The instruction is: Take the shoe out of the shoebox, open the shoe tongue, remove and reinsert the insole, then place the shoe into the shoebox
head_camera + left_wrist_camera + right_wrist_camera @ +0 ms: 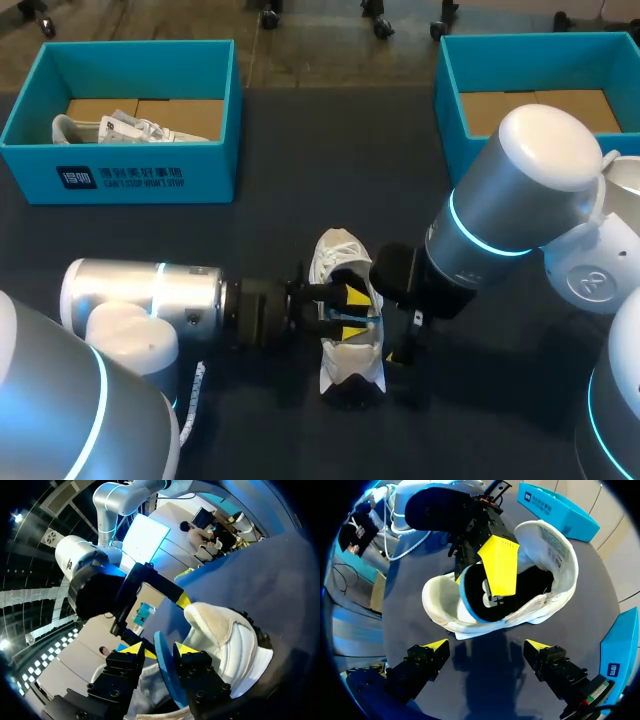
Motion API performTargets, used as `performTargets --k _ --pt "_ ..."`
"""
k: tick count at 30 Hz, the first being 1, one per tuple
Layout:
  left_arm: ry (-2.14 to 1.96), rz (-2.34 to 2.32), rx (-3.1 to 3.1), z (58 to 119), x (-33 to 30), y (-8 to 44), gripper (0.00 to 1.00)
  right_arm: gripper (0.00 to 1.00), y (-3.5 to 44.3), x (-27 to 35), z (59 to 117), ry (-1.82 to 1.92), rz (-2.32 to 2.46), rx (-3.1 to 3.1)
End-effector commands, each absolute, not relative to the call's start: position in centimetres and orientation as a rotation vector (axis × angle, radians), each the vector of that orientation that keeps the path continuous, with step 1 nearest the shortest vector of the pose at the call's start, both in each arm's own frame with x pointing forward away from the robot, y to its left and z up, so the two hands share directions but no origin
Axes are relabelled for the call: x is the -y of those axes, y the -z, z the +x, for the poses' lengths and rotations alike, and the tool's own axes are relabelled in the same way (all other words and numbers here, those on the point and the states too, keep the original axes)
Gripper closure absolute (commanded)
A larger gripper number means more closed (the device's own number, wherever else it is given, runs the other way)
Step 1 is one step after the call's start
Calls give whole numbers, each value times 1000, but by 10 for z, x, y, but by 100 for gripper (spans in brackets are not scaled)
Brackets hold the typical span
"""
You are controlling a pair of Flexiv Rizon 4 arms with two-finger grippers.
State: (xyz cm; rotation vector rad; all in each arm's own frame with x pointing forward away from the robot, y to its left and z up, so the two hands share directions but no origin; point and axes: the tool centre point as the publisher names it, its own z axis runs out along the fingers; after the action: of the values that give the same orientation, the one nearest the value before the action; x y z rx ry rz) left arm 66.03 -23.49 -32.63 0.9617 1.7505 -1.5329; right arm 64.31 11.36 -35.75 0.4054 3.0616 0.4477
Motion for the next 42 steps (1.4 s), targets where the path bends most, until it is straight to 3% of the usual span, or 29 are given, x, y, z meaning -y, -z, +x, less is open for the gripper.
performTargets --k 1,3,5,23,24,25,29,35,42 --pt "1529 980 -1745 650 229 318 69 0 359 -115 642 -448 407 -3059" --pt "1532 986 -1740 649 228 318 77 0 359 -115 642 -448 407 -3059" --pt "1536 992 -1739 647 227 318 100 0 359 -115 642 -448 407 -3059" --pt "1600 998 -1831 659 228 349 100 0 359 -115 642 -448 407 -3059" --pt "1616 989 -1840 659 226 348 73 0 359 -115 642 -448 407 -3059" --pt "1619 983 -1846 658 223 347 62 0 359 -115 642 -448 407 -3059" --pt "1624 1019 -1868 652 214 337 38 0 359 -115 642 -448 407 -3059" --pt "1622 1072 -1899 645 205 322 19 0 359 -115 642 -448 407 -3059" --pt "1573 1121 -1910 646 205 309 18 0 359 -115 642 -448 407 -3059"
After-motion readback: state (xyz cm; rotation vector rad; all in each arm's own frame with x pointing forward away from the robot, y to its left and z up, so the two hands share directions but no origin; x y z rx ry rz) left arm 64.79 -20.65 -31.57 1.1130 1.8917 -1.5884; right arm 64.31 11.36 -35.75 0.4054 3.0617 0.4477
